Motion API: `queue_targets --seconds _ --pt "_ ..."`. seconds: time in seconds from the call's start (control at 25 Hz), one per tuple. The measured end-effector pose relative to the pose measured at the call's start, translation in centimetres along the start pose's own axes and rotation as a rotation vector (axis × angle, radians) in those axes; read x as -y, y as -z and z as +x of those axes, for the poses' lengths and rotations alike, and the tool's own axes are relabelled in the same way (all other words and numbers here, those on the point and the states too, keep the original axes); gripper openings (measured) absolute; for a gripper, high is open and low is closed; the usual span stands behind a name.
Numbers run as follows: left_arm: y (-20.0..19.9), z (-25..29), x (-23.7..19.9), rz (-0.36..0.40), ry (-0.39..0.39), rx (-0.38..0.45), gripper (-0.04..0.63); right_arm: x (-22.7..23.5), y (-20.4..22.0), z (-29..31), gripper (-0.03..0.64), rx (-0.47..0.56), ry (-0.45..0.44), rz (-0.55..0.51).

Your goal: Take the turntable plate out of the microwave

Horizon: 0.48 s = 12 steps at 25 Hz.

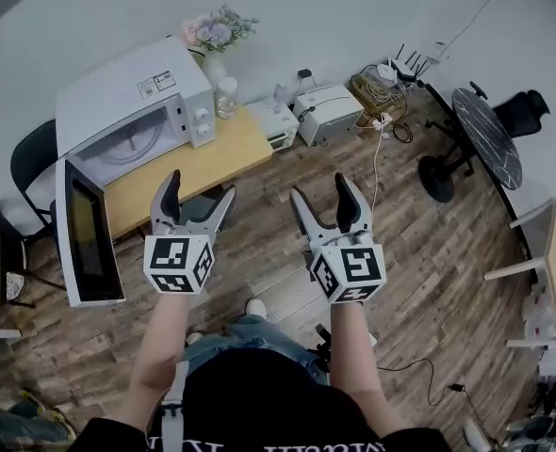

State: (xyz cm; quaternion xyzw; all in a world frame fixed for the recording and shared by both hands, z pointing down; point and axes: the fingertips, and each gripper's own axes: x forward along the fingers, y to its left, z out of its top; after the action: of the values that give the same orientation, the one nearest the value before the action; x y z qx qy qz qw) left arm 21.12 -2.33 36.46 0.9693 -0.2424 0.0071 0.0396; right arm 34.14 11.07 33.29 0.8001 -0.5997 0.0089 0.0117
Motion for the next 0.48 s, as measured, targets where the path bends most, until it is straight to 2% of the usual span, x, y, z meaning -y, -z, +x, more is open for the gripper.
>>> queue_targets --seconds 0.24,0.48 --pt "0.3 -0.7 -2.5 -0.017 -0.180 0.007 0.439 -0.2 0.3 4.3 0.356 -0.001 -0.175 0.007" --pt "0.8 -3.2 -5.5 -0.034 -0.333 0.007 0.431 -3.3 1.6 7.2 0.356 -0.022 -0.326 0.020"
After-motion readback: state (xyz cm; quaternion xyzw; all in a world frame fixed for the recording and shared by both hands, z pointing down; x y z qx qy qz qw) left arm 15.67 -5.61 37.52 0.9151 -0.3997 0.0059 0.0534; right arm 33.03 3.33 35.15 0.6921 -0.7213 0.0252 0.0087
